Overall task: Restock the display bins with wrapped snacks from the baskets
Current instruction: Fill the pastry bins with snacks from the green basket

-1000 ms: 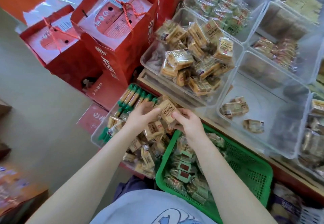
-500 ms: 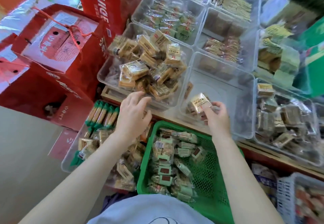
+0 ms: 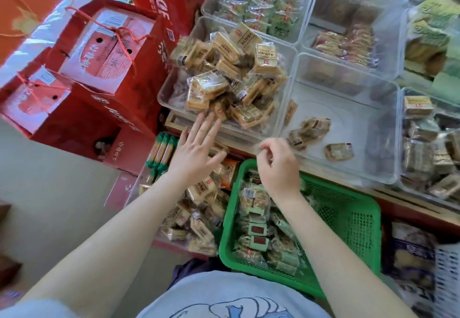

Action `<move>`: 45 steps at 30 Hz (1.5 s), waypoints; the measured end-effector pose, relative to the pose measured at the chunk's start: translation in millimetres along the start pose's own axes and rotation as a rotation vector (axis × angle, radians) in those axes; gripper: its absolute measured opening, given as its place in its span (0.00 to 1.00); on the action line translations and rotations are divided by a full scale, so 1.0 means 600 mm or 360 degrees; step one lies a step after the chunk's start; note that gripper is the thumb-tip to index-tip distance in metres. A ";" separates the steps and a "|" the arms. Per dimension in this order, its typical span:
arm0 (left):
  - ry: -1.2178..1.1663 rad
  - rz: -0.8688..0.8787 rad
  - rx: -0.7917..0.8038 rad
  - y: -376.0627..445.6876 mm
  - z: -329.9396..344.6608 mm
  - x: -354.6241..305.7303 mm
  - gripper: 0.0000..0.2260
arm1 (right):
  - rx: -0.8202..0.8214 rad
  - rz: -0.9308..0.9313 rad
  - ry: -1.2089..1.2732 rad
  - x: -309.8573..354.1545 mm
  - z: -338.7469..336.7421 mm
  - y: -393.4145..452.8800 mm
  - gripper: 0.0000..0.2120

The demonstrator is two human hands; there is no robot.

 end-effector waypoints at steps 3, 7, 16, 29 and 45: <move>-0.0104 0.0000 0.0006 0.000 -0.002 0.007 0.31 | 0.0765 0.0599 -0.0001 -0.052 0.158 -0.059 0.06; -0.0200 -0.0003 -0.0022 0.000 -0.005 0.008 0.29 | 0.0990 0.1139 0.0068 -0.099 0.263 -0.127 0.29; -0.0204 -0.0003 -0.0009 0.002 0.001 0.011 0.28 | 0.0648 0.1609 0.0733 -0.132 0.215 -0.132 0.23; -0.0353 -0.0099 0.0012 0.002 -0.007 0.005 0.32 | -0.0693 0.0764 0.0737 -0.127 -0.181 0.003 0.18; -0.0521 -0.0317 -0.0388 -0.066 -0.044 0.048 0.16 | -0.0076 -0.0134 -0.0338 -0.004 -0.001 -0.009 0.15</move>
Point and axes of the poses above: each hand's wrist, its own y-axis towards the middle knuckle, its own z-axis out of the palm, x = y × z, the point moved 10 cm from there along y, towards the middle knuckle, and after that the axes turned 15 degrees about y, right-handed, at the moved point
